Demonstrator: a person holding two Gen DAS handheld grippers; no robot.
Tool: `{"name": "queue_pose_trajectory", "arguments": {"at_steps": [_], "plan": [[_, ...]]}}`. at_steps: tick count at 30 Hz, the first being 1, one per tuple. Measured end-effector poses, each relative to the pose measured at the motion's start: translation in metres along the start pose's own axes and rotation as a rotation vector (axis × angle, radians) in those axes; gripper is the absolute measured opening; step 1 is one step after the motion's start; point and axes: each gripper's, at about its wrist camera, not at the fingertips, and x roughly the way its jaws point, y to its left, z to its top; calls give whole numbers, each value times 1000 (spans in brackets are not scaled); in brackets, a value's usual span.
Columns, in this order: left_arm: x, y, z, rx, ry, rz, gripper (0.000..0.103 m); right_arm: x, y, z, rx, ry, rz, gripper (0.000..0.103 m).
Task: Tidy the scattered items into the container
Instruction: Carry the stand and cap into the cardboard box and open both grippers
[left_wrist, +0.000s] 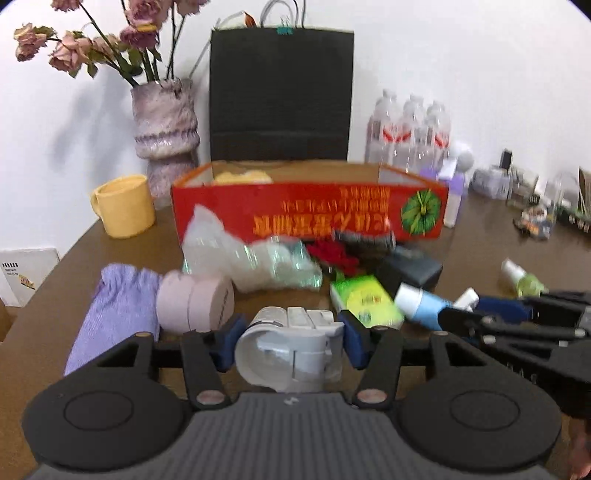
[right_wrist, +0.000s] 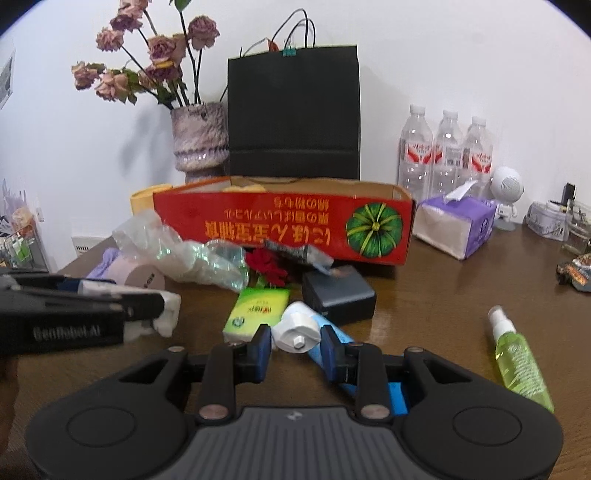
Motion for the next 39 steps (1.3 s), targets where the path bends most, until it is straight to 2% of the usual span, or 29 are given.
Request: {"name": "queue_pose_trajectory", "arguments": {"at_steps": [6, 10, 16, 21, 24, 27, 29, 33, 35, 39], "plan": [[-9, 2, 33, -3, -67, -23, 56, -3, -2, 8, 2, -17, -4, 27], [-3, 1, 66, 22, -88, -41, 56, -6, -4, 31, -19, -44, 0, 27], [24, 3, 118, 24, -77, -67, 56, -2, -16, 95, -27, -89, 9, 27], [70, 5, 166, 25, -22, -62, 56, 29, -34, 160, 1, -70, 18, 27], [104, 6, 193, 16, 37, -76, 56, 61, -46, 194, 34, -27, 21, 27], [138, 5, 214, 10, 106, -68, 56, 107, -60, 224, 62, 74, 5, 27], [161, 4, 222, 11, 157, -59, 56, 137, -73, 235, 113, 163, 27, 27], [201, 4, 223, 0, 266, -41, 56, 187, -90, 239, 206, 340, 69, 27], [216, 6, 222, -7, 307, -40, 56, 207, -95, 237, 229, 421, 55, 27], [232, 8, 217, -11, 373, -38, 56, 227, -96, 234, 206, 496, 23, 27]]}}
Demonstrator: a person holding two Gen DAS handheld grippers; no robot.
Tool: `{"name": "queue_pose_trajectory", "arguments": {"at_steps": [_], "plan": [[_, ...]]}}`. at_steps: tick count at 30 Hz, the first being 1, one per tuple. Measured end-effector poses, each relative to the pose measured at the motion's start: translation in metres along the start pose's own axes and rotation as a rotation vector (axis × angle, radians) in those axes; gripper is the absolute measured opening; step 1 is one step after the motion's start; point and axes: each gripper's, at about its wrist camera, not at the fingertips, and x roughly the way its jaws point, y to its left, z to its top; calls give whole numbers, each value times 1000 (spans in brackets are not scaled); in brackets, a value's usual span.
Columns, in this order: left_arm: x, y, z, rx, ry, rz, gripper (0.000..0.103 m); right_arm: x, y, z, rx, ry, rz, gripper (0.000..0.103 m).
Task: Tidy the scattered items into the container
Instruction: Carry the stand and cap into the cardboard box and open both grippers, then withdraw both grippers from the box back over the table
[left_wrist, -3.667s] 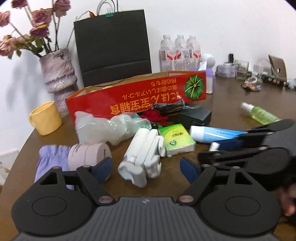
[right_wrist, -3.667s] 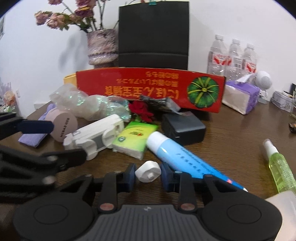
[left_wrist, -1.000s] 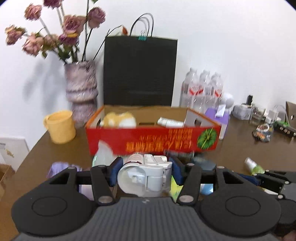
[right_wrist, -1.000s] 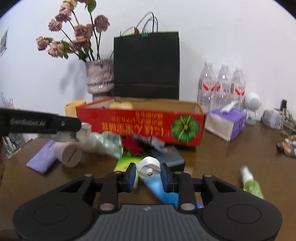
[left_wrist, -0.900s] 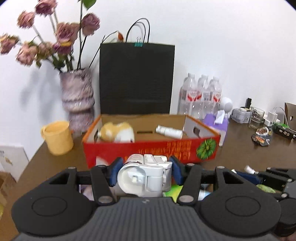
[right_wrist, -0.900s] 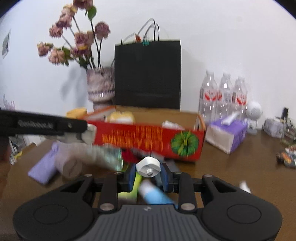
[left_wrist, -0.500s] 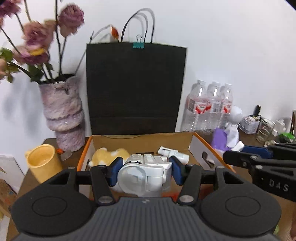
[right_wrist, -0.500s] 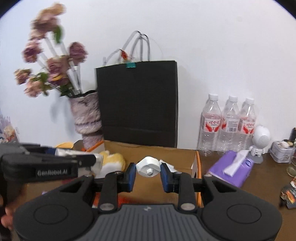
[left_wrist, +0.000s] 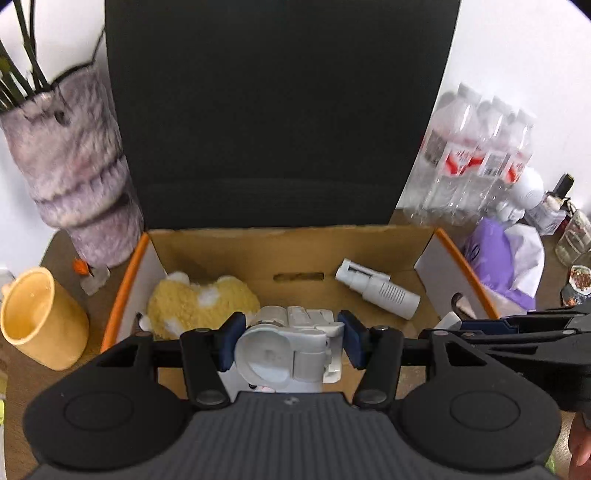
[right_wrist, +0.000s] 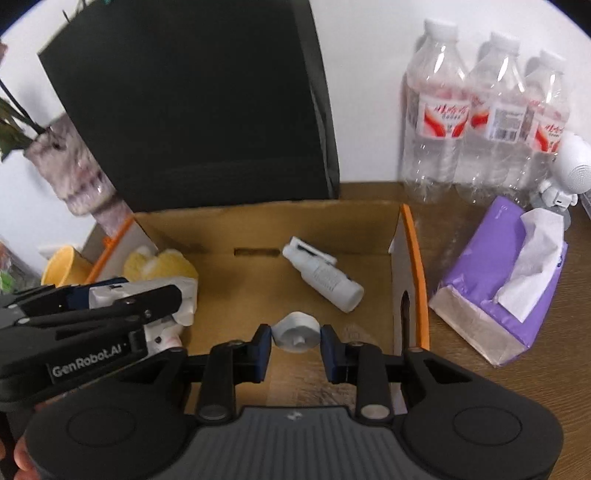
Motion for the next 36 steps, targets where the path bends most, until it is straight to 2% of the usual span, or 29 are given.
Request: {"name": "queue_pose_trajectory", "arguments": {"at_steps": [6, 11, 14, 17, 18, 20, 22, 28, 36], "plan": [[8, -2, 3, 11, 56, 11, 56, 13, -1, 0, 1, 63, -16, 27], [19, -6, 5, 14, 132, 11, 56, 25, -3, -1, 19, 164, -16, 27], [22, -5, 4, 6, 141, 15, 56, 25, -2, -1, 1, 176, -61, 28], [21, -5, 4, 6, 162, 9, 57, 23, -3, -1, 16, 177, -58, 28], [21, -4, 5, 0, 168, 13, 59, 23, -3, -1, 20, 181, -55, 30], [17, -3, 6, 0, 165, 38, 69, 22, -4, 0, 35, 185, -50, 54], [11, -1, 7, 6, 160, 52, 82, 20, -5, 0, 52, 183, -76, 59], [-2, 6, 3, 9, 170, 45, 82, 13, -3, -3, 50, 200, -58, 67], [-26, 9, -15, 4, 160, 45, 83, -4, 9, -17, 36, 188, -47, 69]]}}
